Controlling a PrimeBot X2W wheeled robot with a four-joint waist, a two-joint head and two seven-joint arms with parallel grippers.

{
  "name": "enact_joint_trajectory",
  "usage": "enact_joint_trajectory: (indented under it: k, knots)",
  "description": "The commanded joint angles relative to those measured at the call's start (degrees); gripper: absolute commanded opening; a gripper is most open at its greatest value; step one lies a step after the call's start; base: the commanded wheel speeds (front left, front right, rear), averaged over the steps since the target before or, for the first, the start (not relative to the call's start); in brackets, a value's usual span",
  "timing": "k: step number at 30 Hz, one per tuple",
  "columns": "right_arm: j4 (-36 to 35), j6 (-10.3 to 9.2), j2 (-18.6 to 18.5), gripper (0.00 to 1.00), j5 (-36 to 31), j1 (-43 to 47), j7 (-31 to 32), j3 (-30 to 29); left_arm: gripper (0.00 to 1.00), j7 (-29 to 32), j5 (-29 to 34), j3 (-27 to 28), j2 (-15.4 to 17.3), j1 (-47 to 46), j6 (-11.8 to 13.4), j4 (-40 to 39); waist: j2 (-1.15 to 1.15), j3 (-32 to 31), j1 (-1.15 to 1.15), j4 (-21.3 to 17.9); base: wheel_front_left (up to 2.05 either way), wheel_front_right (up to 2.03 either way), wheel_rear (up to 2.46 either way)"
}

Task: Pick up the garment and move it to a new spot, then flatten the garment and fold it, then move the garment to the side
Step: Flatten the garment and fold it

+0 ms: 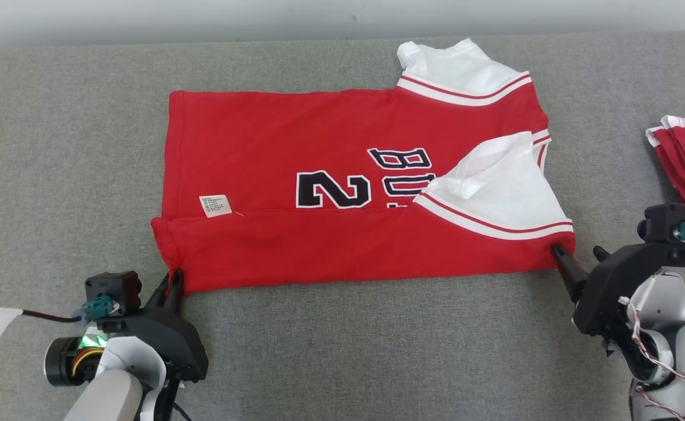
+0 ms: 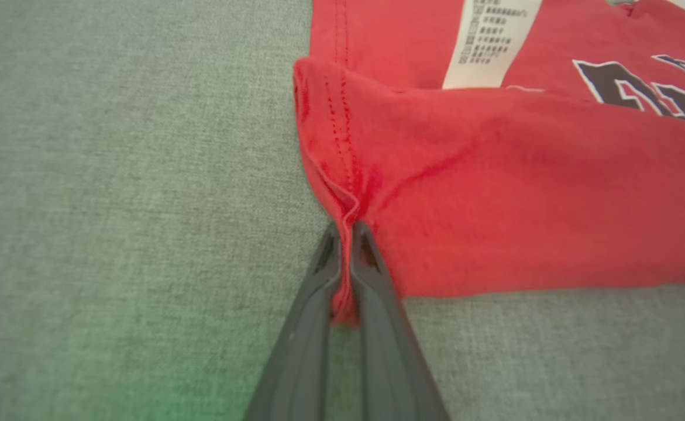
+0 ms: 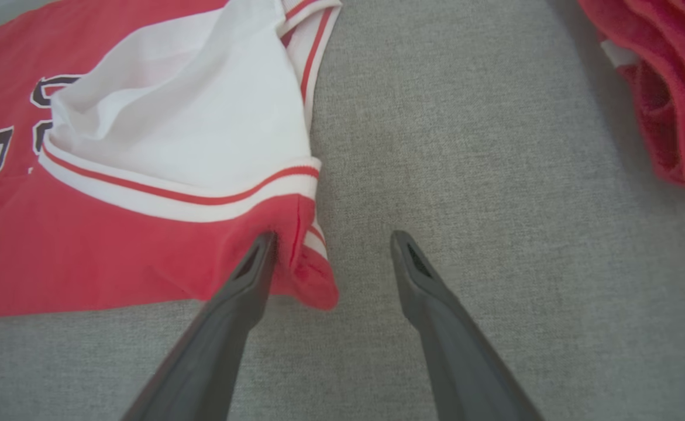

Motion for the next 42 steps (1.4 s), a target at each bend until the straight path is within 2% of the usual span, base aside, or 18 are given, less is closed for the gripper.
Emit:
enact_joint_trajectory:
  k: [1,10,11,12,13,14,22,29,36,42]
  knots:
    - [1.5,0.03,0.8,1.00,-0.5,-1.0,-0.6,0.0,0.00,0.9,-0.1,-1.6,-1.0,2.7,-0.1,1.8,0.01,0.1,0.01,0.3,0.00,0.00,0.00]
    - [8.0,0.03,2.2,1.00,-1.9,-3.5,-1.7,0.7,0.00,0.5,-0.1,-2.1,-1.3,2.0,-0.2,2.5,0.01,0.3,0.01,0.9,0.00,0.00,0.00]
    - [8.6,0.03,2.3,0.47,-2.0,-3.6,-1.7,0.7,0.00,0.4,-0.1,-2.2,-1.4,2.1,-0.2,2.6,0.01,0.3,0.01,1.0,0.00,0.00,0.00]
    - [9.0,0.03,2.3,0.19,-2.1,-3.3,-1.6,0.9,0.00,0.3,-0.2,-2.3,-1.4,2.1,-0.2,2.8,0.01,0.2,0.01,1.1,0.00,0.00,0.00]
    - [9.4,0.03,2.4,0.07,-2.3,-3.1,-1.6,1.1,0.00,0.2,-0.3,-2.3,-1.5,2.2,-0.1,2.9,0.01,0.1,0.01,1.2,0.00,0.00,0.00]
    - [9.6,0.03,2.4,0.00,-2.3,-3.1,-1.8,1.2,0.00,-0.1,-0.4,-2.2,-1.5,2.3,-0.1,2.9,0.01,-0.1,0.01,1.3,0.00,0.00,0.00]
    - [6.2,0.03,0.6,0.00,-1.2,-0.7,-3.1,1.4,0.00,-2.8,-0.9,-1.7,-1.3,4.5,-0.1,2.5,0.01,-2.5,0.01,1.2,0.00,0.00,0.00]
    - [-2.4,0.02,-2.3,0.00,-0.2,7.1,2.5,1.0,0.00,-3.6,-1.1,-1.5,0.1,7.8,0.9,-0.2,0.01,-5.3,0.01,1.0,0.00,0.00,0.00]
    - [-13.2,-0.04,-1.1,0.00,1.0,16.7,9.4,0.0,0.00,-2.4,-1.3,-1.5,2.6,13.3,2.5,-4.8,0.01,-7.3,0.01,0.3,0.00,0.00,0.00]
    - [-14.7,-0.04,0.9,0.00,2.0,21.1,10.3,0.7,0.00,-1.5,-1.5,-1.5,4.0,18.5,4.8,-9.8,0.01,-7.6,0.01,-0.5,0.00,0.00,0.00]
